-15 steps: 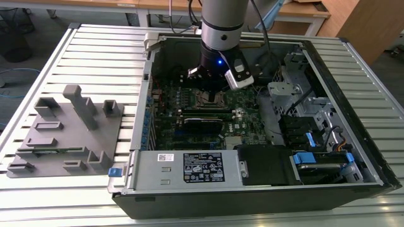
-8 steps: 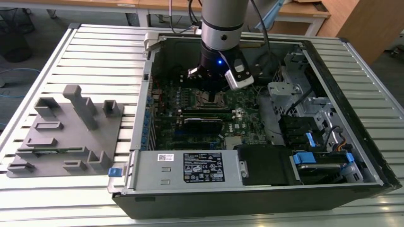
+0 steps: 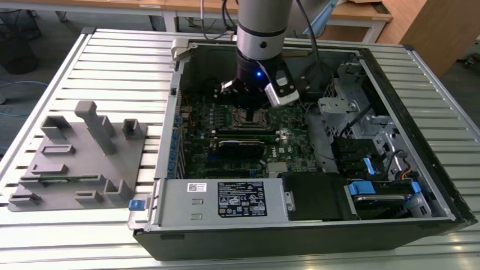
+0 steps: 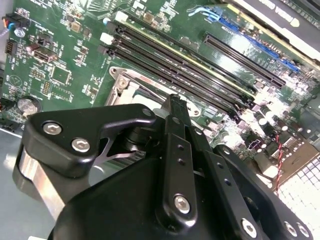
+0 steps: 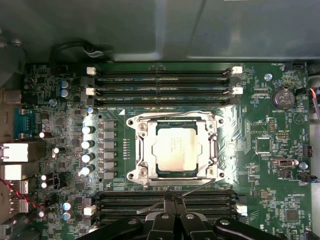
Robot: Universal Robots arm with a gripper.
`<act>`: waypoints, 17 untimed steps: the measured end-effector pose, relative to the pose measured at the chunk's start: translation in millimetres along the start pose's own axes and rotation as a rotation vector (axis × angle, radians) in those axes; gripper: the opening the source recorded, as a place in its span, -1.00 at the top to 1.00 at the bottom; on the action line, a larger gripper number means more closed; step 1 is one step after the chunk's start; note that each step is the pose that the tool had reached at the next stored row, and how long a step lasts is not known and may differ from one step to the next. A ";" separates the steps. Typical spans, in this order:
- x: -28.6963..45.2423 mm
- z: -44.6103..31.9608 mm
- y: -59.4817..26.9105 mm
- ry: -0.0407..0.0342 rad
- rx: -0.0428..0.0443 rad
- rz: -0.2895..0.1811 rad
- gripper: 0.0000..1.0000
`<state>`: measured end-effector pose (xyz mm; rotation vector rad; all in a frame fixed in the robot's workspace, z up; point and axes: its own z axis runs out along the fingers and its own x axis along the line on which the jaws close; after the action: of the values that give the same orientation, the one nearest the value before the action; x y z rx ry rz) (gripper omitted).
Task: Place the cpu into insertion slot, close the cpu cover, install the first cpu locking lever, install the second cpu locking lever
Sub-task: 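Install the second cpu locking lever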
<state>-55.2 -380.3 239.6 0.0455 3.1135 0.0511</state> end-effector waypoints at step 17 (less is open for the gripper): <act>8.9 11.8 -0.7 -0.0005 0.0001 0.001 0.80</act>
<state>-63.8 -380.4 227.6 0.0475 3.1130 0.0510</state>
